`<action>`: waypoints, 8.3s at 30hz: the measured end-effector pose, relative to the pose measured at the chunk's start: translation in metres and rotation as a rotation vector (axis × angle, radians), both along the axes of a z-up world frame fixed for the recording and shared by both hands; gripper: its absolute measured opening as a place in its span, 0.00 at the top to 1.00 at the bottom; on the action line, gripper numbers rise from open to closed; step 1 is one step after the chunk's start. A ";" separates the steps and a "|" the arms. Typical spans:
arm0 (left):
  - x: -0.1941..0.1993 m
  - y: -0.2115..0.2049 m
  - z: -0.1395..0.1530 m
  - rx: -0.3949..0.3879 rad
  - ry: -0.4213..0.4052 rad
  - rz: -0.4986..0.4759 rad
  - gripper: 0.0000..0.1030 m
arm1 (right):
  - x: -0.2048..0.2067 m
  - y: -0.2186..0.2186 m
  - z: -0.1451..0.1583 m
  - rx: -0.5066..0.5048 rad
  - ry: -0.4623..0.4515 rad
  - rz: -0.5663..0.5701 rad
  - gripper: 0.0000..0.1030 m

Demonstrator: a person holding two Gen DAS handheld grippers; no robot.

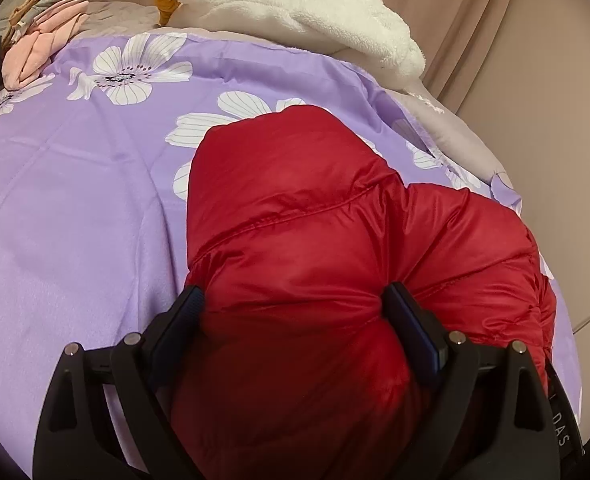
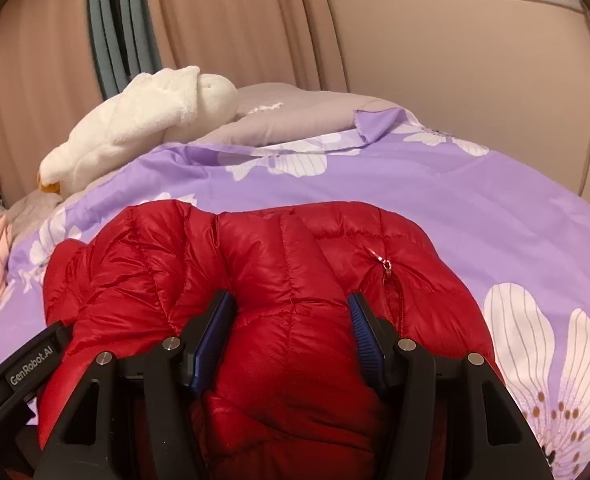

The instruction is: Fold large clothes

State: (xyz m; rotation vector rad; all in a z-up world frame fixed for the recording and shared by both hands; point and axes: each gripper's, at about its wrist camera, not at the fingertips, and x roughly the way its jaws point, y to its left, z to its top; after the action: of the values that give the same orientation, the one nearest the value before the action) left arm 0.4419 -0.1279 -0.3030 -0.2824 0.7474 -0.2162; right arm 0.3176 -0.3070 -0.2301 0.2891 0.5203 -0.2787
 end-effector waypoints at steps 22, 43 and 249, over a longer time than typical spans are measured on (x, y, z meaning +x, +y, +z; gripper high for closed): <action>0.000 -0.001 0.001 -0.011 -0.001 -0.002 0.11 | 0.003 -0.006 -0.002 0.022 -0.021 0.005 0.45; -0.080 0.052 0.051 0.119 0.001 -0.050 0.08 | -0.067 -0.007 0.002 0.069 0.144 0.009 0.23; -0.077 0.245 0.066 -0.064 -0.050 0.117 0.21 | 0.017 0.223 0.052 0.427 0.226 0.670 0.25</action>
State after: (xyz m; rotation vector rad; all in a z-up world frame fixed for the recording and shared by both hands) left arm 0.3653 0.1175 -0.2373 -0.3788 0.6729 -0.1354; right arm 0.3346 -0.0841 -0.1781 0.4799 0.8674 0.4628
